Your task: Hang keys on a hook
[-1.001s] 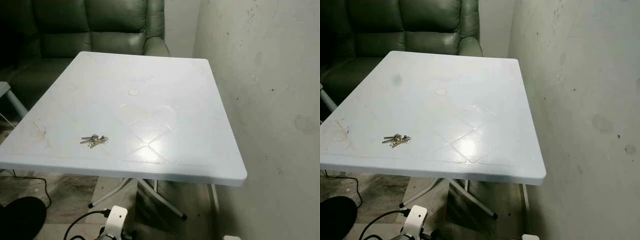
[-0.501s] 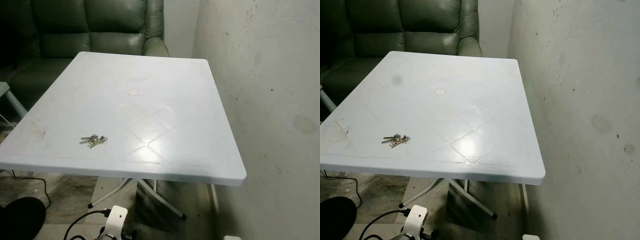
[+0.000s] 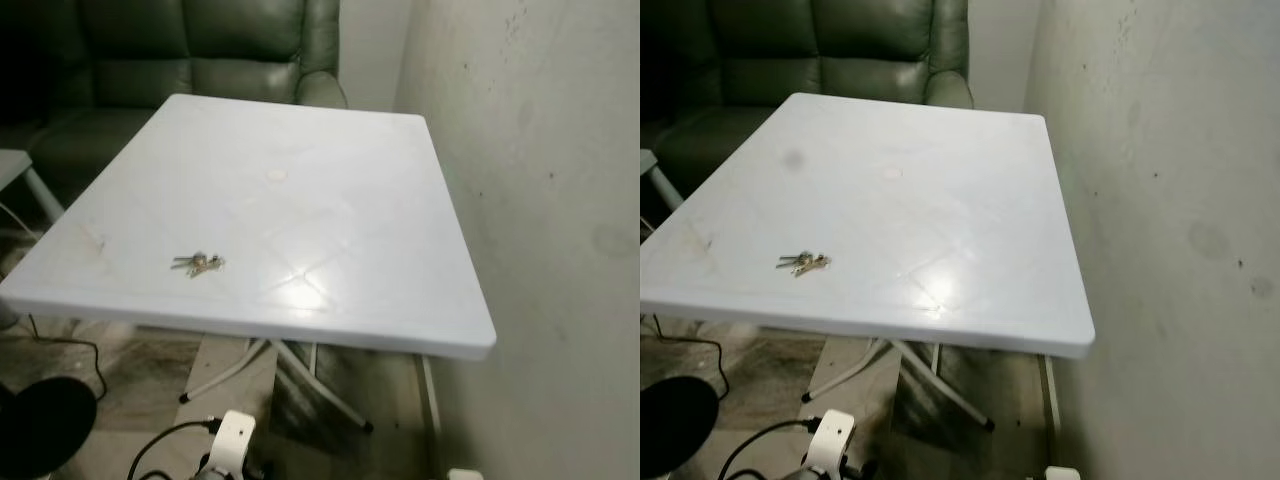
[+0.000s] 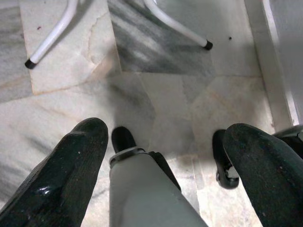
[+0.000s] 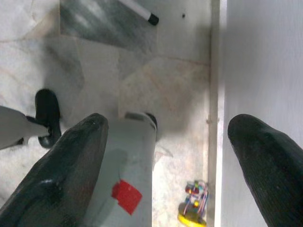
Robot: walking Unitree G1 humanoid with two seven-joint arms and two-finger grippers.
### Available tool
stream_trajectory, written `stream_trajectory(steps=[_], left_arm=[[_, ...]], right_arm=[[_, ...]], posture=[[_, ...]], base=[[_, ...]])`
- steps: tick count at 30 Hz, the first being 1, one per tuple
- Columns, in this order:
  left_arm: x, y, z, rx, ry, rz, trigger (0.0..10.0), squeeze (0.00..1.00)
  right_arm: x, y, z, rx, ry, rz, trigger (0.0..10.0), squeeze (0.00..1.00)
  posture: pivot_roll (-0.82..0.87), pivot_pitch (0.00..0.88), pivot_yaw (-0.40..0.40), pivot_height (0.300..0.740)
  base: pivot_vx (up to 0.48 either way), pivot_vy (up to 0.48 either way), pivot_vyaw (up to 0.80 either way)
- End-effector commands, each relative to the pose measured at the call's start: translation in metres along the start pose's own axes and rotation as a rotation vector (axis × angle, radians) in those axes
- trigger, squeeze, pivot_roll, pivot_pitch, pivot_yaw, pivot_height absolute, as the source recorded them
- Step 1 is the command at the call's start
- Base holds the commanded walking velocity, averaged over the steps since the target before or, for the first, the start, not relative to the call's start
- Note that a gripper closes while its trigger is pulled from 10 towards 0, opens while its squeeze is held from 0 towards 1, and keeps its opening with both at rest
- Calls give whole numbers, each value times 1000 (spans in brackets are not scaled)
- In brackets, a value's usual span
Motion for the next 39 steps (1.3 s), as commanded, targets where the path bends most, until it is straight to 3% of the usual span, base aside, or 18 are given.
stream_trajectory(steps=[1,8,39], left_arm=[[-2,1,-1,5,0,-7,10000,0],[-2,1,-1,7,4,-8,10000,0],[-4,2,-4,13,12,-7,10000,0]], right_arm=[[-4,1,2,-8,-12,-11,10000,0],[-4,1,2,-8,-14,-11,10000,0],[0,0,-4,11,-27,11,10000,0]], posture=[[-49,0,-32,736],[-50,0,-32,736],[-52,8,-29,736]], base=[[-364,0,0],[-343,0,0],[0,0,0]])
Point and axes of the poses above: a point about 5 cm out from each wrist's last joint towards the gripper, its own y axis pointing back from the gripper into the wrist, its own x axis along the axis of the wrist's last joint, z = x × y, the point moved 1 cm from there along -y, pointing out of the wrist towards the gripper, and after that the axes turned 5 degrees about -y, right-handed, at the moved point
